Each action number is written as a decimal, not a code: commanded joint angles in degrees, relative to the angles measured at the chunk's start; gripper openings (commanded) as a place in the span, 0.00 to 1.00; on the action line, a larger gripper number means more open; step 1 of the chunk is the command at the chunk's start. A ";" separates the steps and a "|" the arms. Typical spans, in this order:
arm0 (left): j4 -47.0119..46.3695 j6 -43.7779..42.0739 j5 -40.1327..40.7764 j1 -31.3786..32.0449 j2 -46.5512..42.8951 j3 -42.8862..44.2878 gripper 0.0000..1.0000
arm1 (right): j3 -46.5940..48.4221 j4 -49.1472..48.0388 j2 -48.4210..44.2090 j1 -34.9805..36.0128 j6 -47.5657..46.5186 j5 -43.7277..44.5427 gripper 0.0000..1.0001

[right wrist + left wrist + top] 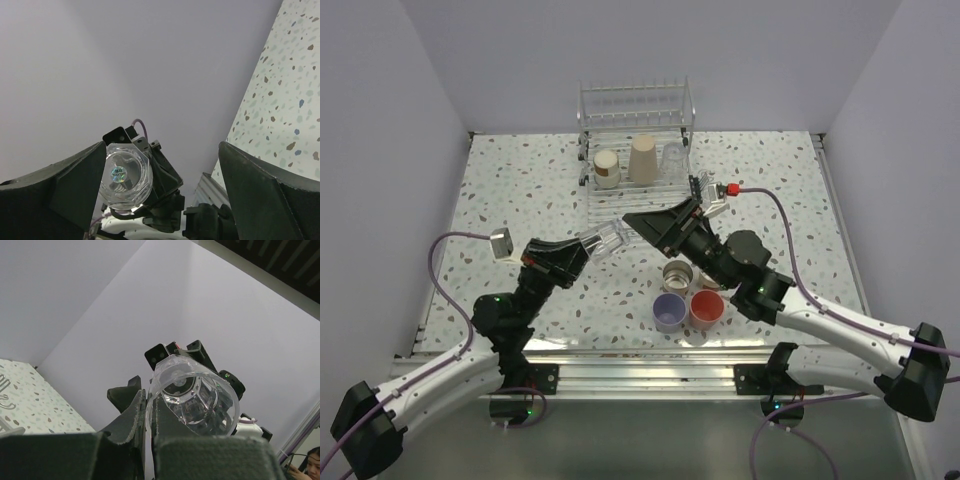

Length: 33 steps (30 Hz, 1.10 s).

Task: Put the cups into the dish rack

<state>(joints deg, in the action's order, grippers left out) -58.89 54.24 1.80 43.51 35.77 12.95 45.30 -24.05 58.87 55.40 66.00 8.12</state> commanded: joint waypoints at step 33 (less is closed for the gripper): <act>10.99 -4.13 3.03 -0.18 2.47 4.44 0.26 | 0.05 -17.71 6.70 3.75 1.69 -3.12 0.00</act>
<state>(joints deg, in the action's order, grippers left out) -60.07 52.75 3.22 43.51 40.16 13.10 42.15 -41.63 66.43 58.48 70.22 3.75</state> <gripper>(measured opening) 0.156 0.543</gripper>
